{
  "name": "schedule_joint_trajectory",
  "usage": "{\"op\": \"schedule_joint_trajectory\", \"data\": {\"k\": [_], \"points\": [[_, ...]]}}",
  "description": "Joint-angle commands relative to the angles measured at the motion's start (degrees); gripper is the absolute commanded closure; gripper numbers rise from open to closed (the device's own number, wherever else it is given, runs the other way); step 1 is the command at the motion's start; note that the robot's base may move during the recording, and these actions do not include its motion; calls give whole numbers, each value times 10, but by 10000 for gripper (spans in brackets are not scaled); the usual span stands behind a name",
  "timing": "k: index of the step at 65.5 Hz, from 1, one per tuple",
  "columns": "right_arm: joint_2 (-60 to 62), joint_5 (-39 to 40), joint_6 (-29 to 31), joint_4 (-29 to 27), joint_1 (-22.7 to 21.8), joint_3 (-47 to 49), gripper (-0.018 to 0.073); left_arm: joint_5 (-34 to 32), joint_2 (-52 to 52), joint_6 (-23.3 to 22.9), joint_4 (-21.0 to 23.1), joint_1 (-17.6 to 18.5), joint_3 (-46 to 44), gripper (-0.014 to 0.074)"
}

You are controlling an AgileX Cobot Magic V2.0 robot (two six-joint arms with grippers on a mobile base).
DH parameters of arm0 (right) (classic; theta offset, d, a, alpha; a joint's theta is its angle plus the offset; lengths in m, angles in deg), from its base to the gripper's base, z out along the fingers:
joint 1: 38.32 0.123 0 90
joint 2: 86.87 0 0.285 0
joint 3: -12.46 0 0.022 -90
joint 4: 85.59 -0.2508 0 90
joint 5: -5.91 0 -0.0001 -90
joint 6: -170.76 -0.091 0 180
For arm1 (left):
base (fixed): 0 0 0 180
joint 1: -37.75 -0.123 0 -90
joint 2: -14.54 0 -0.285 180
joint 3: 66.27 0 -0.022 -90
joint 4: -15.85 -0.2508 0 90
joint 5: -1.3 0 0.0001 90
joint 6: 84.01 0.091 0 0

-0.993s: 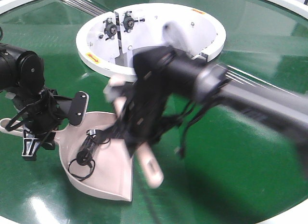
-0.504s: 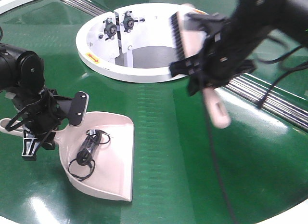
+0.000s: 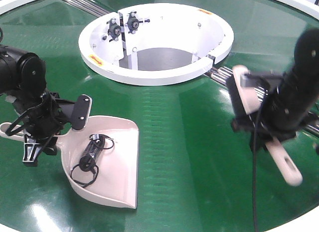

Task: Clean and inspect green conveyor with broom and dustpan
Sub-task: 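Carry the brush back and lower it onto the belt, right gripper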

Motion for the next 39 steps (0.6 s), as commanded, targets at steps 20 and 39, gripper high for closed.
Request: {"op": "schedule_joint_trajectory", "data": {"k": [20, 39], "points": [[27, 101, 21, -6, -2, -141, 560, 0, 22, 1, 8, 2, -16, 602], [24, 129, 21, -12, -2, -153, 543, 0, 22, 1, 8, 2, -16, 602]]}}
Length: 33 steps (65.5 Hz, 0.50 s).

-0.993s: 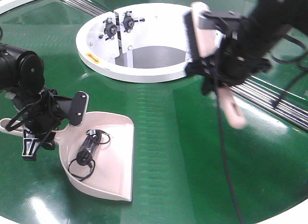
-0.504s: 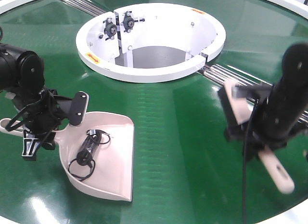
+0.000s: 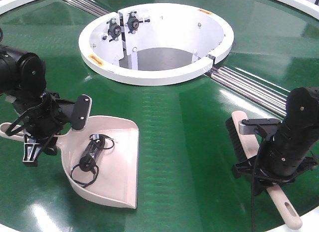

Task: Clean and inspect green conveyor with broom and dustpan
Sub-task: 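Carry the brush back and lower it onto the belt, right gripper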

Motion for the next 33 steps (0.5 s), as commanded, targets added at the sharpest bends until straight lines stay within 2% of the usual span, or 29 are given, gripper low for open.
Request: {"op": "schedule_joint_trajectory", "data": {"k": [1, 21, 33], "points": [[23, 12, 10, -6, -2, 12, 540, 0, 22, 1, 8, 2, -16, 602], [5, 11, 8, 22, -2, 12, 507, -13, 22, 1, 8, 2, -16, 602], [-11, 13, 8, 28, -2, 12, 457, -17, 22, 0, 5, 2, -16, 598]]}}
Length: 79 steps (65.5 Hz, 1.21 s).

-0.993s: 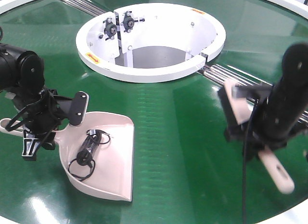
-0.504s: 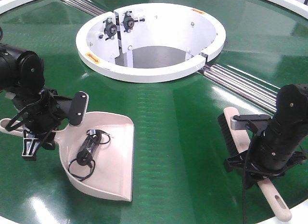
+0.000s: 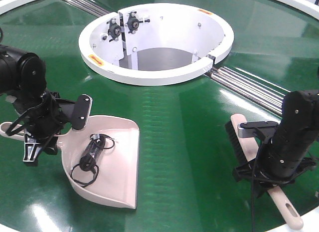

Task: Clean and inspect green conveyor with broom and dustpan
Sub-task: 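Carry the brush back and lower it onto the belt, right gripper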

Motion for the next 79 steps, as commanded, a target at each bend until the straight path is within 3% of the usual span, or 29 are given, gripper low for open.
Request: {"op": "schedule_joint_trajectory", "data": {"k": [1, 22, 37, 58, 79], "points": [[13, 7, 4, 5, -2, 12, 446, -12, 22, -1, 5, 2, -16, 596], [11, 18, 4, 6, -2, 12, 216, 5, 22, -12, 7, 2, -16, 499], [14, 30, 9, -3, -2, 12, 76, 15, 23, -33, 8, 2, -16, 312], [52, 33, 9, -1, -2, 12, 57, 34, 24, -37, 10, 2, -16, 101], [142, 56, 22, -1, -2, 12, 57, 66, 61, -37, 36, 2, -16, 90]]}}
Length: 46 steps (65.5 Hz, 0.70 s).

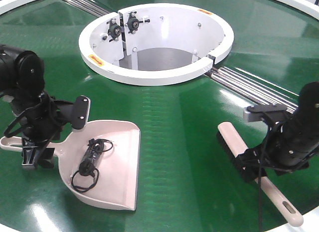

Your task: Clean and inspect green conveyor with broom and dustpan

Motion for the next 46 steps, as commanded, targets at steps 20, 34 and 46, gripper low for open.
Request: {"op": "schedule_joint_trajectory", "data": {"k": [20, 34, 46], "points": [[161, 114, 11, 2, -2, 12, 59, 21, 162, -73, 39, 2, -16, 93], [245, 201, 6, -6, -2, 12, 59, -23, 256, -267, 47, 2, -16, 93], [310, 211, 8, 0, -2, 10, 70, -126, 347, -367, 46, 3, -16, 93]]}}
